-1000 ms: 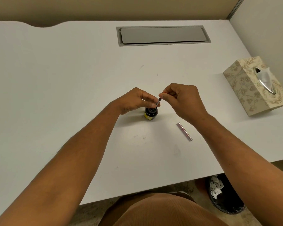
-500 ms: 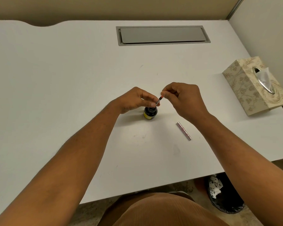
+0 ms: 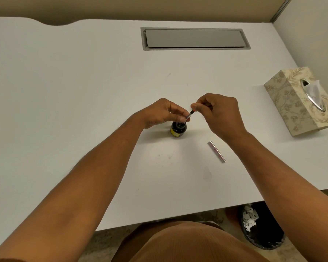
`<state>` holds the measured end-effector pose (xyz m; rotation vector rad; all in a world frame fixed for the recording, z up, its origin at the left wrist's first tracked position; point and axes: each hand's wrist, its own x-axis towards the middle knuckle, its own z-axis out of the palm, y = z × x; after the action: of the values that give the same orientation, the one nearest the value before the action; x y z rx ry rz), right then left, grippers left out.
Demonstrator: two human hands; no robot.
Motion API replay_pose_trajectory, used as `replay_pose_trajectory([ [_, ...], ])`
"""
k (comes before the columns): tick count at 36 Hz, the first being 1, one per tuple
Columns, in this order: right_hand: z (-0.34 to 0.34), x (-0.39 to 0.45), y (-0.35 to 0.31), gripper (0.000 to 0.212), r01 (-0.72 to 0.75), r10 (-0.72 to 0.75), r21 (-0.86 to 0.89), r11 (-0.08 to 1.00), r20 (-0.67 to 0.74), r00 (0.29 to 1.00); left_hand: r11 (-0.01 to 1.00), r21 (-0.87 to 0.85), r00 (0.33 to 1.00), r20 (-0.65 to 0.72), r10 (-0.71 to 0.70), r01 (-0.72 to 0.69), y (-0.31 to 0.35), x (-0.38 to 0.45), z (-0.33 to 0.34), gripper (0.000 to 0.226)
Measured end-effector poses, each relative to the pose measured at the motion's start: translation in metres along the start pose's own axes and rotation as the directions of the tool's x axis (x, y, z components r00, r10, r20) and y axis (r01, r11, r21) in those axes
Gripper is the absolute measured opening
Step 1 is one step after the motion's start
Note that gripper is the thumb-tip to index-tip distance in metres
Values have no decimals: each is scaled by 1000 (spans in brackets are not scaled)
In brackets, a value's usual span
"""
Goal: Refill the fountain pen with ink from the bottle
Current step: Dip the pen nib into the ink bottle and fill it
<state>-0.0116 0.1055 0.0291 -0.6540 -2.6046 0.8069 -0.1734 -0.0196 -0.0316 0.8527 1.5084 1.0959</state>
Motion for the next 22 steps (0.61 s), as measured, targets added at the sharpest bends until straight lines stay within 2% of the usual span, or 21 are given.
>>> replay_pose_trajectory([
  [7,-4,-3,6,15,29,-27,-30,999,50,998,1000,2,1000,-3,7,-7,2,1,-1,18],
  [13,-2,-6,2,10,14,-14,-21,1000,21,1000,1000,20,1000,-1,22,-22,2,0,-2,17],
  [22,0,-6,0,16,5,-5,-39,999,6,1000,999,37,999,-8,39,-39,1,0,-2,19],
])
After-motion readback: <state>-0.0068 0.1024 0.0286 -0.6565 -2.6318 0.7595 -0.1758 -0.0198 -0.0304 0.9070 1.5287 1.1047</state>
